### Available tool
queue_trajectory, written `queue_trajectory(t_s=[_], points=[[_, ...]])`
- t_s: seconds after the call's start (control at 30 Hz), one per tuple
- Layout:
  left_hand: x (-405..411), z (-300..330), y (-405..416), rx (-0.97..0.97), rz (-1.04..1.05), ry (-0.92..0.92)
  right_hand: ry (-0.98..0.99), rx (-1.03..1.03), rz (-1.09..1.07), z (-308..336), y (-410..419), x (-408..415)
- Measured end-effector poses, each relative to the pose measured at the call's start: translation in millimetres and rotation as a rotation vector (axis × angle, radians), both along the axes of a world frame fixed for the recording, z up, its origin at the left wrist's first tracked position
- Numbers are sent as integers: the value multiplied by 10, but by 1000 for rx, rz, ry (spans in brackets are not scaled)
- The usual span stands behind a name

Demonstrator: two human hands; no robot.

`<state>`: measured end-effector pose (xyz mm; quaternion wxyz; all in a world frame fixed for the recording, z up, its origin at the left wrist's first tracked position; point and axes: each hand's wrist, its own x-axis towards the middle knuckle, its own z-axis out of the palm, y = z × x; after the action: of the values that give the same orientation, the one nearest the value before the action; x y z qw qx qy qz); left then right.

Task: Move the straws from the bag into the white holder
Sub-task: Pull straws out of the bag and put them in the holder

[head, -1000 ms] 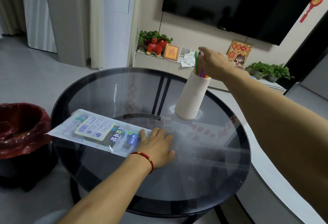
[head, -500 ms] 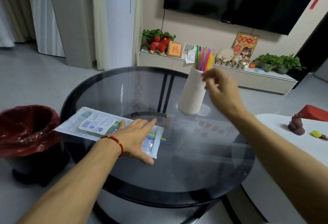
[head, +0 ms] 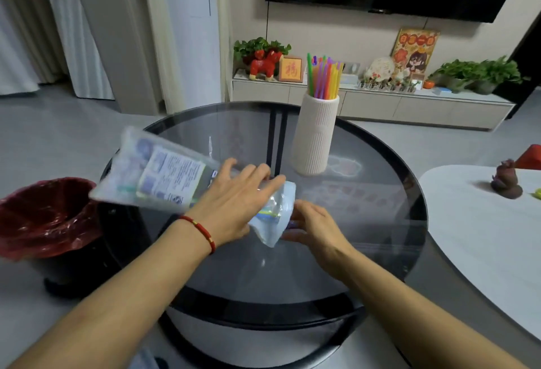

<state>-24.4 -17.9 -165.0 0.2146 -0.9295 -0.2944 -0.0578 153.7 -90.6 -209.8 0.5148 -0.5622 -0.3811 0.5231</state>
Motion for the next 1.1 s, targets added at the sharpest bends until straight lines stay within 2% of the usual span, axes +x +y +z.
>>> queue_trajectory(t_s=[0.07, 0.17, 0.3, 0.37, 0.47, 0.57, 0.7, 0.87, 0.97, 1.03, 1.1], points=[[44, 141, -26, 165, -49, 107, 168, -44, 5, -20, 18, -49], [27, 401, 9, 306, -147, 291, 477, -132, -43, -44, 47, -115], [-49, 676, 74, 369, -199, 402, 578, -134, 41, -30, 72, -141], [-82, 731, 64, 412, -177, 409, 575, -91, 99, -4, 64, -128], [-169, 684, 74, 335, -109, 377, 490, 1, 119, -14, 66, -111], [-219, 638, 17, 282, -47, 374, 472, 0, 82, -18, 5, -5], [-172, 644, -67, 379, -170, 328, 485, -93, 82, -49, -23, -13], [-28, 691, -126, 512, -338, 406, 476, -39, 100, -56, -30, -128], [-39, 701, -68, 537, -368, 366, 430, 15, 108, -71, -19, -111], [-75, 679, -6, 482, -340, 303, 383, 30, 76, -75, -4, -34], [-149, 618, 60, 346, -208, 256, 302, 39, 27, -34, -3, 118]])
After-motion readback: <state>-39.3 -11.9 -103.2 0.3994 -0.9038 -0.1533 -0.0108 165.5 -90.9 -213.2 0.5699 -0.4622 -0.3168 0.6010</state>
